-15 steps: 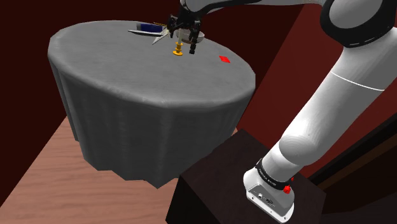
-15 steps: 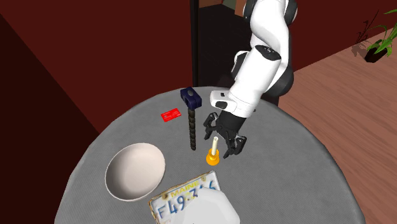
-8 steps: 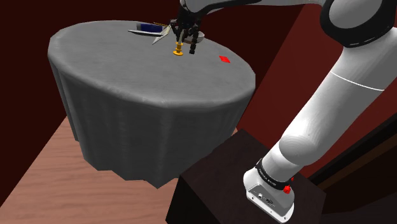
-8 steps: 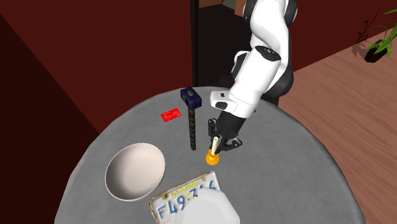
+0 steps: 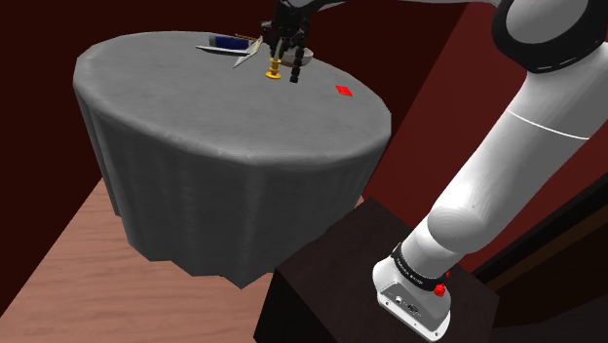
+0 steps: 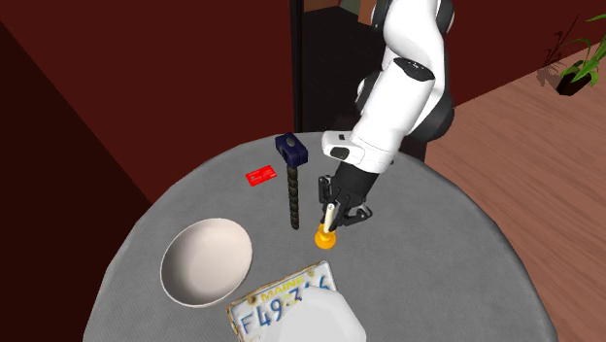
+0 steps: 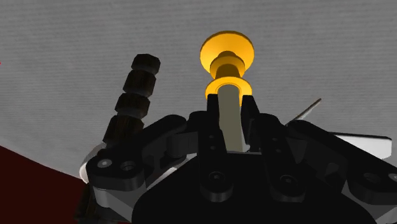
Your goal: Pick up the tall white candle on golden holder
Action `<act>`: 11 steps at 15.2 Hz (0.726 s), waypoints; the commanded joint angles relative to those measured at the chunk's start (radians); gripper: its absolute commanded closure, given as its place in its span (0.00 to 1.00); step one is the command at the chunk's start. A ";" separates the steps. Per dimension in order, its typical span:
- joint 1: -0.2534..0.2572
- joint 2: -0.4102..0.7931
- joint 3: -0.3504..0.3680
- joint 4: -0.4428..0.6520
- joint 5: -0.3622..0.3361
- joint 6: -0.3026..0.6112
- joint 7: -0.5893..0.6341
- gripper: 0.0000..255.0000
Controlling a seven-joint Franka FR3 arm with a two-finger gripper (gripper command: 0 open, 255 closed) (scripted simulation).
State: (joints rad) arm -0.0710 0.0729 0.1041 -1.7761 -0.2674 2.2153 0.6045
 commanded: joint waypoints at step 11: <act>0.003 0.000 0.004 0.149 0.022 -0.146 -0.038 1.00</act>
State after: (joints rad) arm -0.0679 0.0726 0.1081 -1.6352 -0.2473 2.0771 0.5698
